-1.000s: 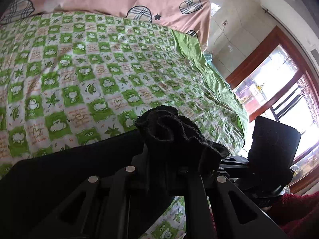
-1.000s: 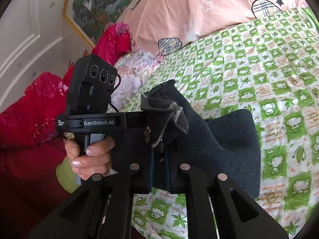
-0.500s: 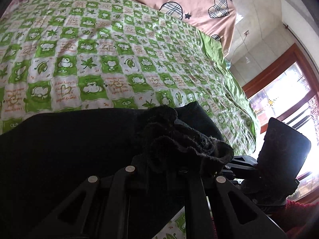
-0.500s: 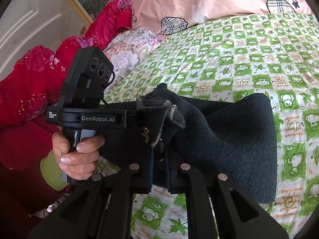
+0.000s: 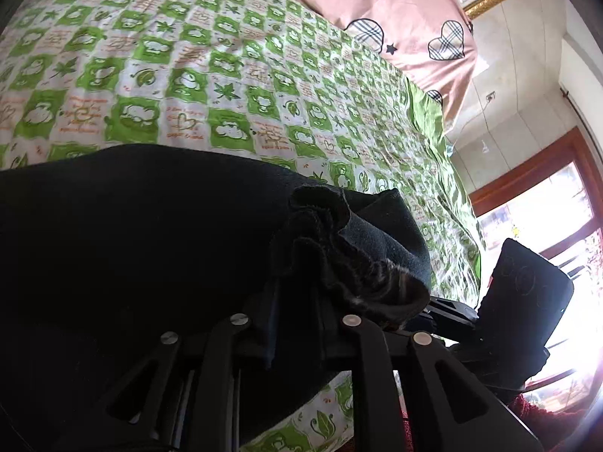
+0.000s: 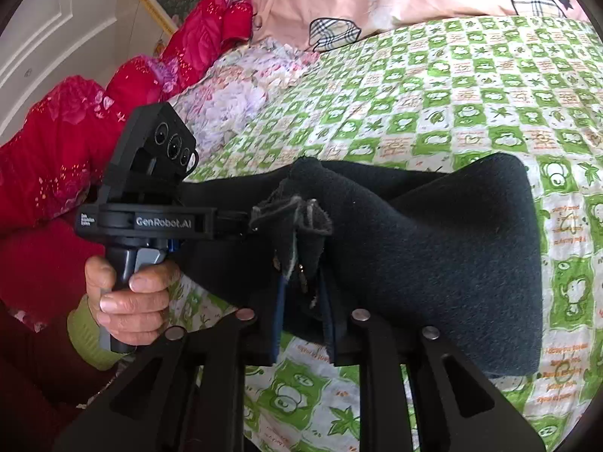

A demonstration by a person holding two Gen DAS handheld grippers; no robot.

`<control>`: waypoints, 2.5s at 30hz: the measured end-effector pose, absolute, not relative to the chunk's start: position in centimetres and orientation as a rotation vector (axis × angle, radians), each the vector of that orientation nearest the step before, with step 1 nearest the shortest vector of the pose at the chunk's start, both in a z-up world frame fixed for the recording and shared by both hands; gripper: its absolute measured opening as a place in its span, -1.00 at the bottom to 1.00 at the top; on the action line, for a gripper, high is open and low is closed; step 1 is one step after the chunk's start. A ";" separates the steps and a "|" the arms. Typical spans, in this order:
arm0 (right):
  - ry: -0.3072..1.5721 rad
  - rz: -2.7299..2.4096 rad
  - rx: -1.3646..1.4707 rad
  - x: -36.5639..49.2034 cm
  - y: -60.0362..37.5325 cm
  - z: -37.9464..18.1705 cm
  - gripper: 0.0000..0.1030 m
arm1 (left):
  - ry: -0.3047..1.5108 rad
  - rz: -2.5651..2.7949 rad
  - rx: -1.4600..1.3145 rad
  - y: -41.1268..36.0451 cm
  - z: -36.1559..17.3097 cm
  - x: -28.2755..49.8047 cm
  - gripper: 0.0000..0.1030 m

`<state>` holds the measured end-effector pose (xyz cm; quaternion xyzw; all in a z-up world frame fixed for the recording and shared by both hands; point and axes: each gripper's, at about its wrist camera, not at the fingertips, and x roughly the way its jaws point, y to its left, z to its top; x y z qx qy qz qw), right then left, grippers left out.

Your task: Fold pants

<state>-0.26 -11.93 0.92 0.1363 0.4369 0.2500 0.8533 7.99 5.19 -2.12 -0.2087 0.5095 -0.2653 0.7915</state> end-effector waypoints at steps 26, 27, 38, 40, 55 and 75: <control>0.792 0.245 0.394 1.0 -20.6 3.8 -0.26 | 1.073 -0.573 -0.656 8.3 0.6 6.8 0.34; 0.800 0.223 0.392 1.0 -21.0 3.5 -0.25 | 1.076 -0.570 -0.642 8.0 0.8 6.9 0.37; 0.910 0.188 0.406 1.6 -21.6 0.1 -0.05 | 1.176 -0.458 -0.521 3.3 -1.7 9.1 0.24; 0.913 0.177 0.398 1.7 -21.3 -0.1 -0.11 | 1.158 -0.476 -0.497 2.5 -1.4 9.6 -0.53; 0.901 0.092 0.204 1.5 -18.9 -0.2 0.04 | 1.086 -0.432 -0.290 2.7 -2.0 7.4 -0.67; 0.815 0.269 0.154 2.1 -13.5 5.3 0.16 | 0.988 -0.290 -0.432 10.6 0.5 2.2 -0.11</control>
